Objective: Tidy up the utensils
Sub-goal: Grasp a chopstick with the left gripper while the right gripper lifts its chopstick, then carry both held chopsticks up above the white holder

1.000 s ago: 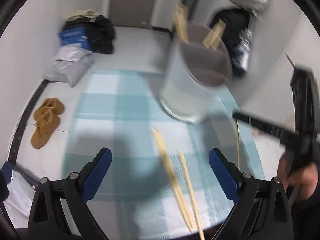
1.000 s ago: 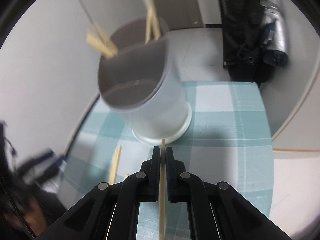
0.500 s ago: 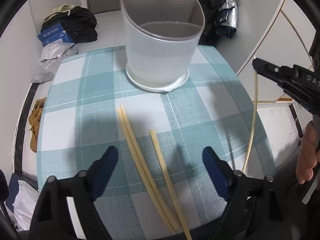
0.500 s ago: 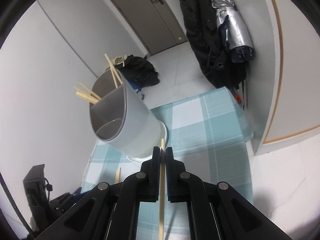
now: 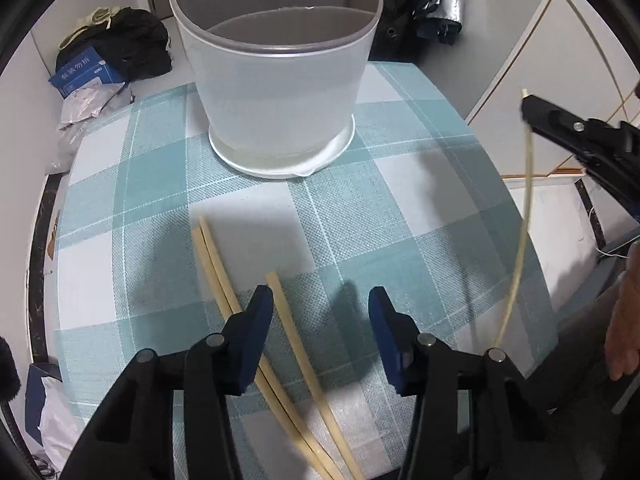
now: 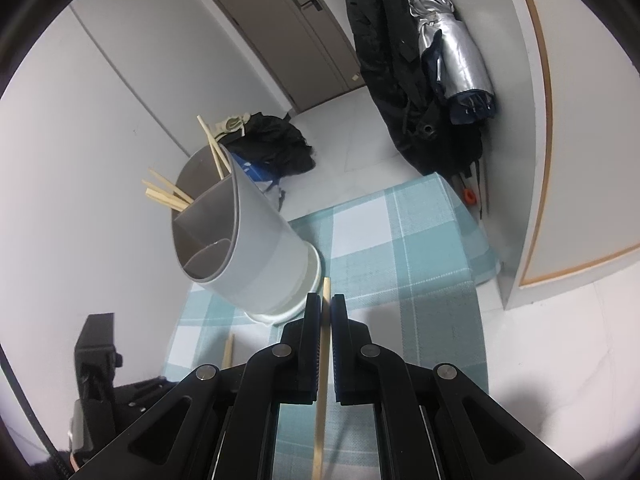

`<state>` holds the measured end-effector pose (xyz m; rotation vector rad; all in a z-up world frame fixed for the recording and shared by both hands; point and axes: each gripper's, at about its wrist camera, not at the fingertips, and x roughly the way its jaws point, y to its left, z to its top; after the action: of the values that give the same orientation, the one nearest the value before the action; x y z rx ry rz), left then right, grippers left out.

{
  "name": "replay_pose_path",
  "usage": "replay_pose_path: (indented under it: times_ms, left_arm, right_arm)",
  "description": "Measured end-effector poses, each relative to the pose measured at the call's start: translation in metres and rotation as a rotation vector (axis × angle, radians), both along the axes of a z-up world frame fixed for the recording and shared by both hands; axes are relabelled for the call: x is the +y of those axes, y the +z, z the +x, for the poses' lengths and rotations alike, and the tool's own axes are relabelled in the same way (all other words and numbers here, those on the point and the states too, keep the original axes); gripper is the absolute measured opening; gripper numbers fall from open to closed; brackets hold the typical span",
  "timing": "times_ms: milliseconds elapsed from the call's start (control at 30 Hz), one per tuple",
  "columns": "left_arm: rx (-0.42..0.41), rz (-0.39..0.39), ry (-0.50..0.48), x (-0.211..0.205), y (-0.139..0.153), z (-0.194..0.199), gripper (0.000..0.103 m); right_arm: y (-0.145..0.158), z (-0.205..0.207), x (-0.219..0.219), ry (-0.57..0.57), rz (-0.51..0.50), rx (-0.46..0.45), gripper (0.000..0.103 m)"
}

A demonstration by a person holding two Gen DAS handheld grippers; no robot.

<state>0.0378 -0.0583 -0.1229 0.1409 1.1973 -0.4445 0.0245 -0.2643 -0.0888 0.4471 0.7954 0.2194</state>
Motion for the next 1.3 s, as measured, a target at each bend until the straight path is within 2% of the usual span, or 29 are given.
replay_pose_path:
  times_ms: [100,233,433,533,600,667,867,1067,1233,1300]
  left_arm:
    - [0.035,0.002,0.006,0.002,-0.005,0.004,0.044]
    - [0.054,0.069,0.020,0.001,-0.016,0.007,0.044]
    - [0.038,0.106,0.065,-0.004,-0.016,0.010,0.040]
    - [0.054,0.118,0.070,-0.015,-0.014,0.010,0.023]
    - [0.070,0.119,0.082,-0.020,-0.014,0.010,0.008]
    - [0.072,0.127,0.102,-0.024,-0.014,0.008,0.003]
    - [0.048,0.126,0.130,-0.024,-0.012,0.006,0.002]
    - [-0.047,0.033,0.169,-0.014,0.018,0.005,0.002]
    - [-0.225,-0.126,0.197,0.003,0.067,-0.013,0.002]
    - [-0.279,-0.162,0.206,0.008,0.082,-0.016,0.002]
  right_arm:
    - [0.002,-0.001,-0.004,-0.007,0.015,-0.003,0.004]
    - [0.003,-0.002,-0.008,-0.015,0.022,-0.005,0.004]
    - [0.005,-0.002,-0.012,-0.021,0.035,-0.011,0.004]
    - [0.007,-0.003,-0.011,-0.019,0.036,-0.015,0.004]
    - [0.008,-0.003,-0.011,-0.020,0.036,-0.018,0.004]
    - [0.008,-0.002,-0.011,-0.023,0.038,-0.016,0.004]
    - [0.006,-0.003,-0.012,-0.033,0.039,-0.005,0.004]
    - [0.015,-0.008,-0.003,-0.001,0.032,-0.060,0.004]
    - [0.022,-0.014,0.010,0.028,-0.003,-0.109,0.004]
    - [0.026,-0.019,0.017,0.045,-0.017,-0.143,0.004]
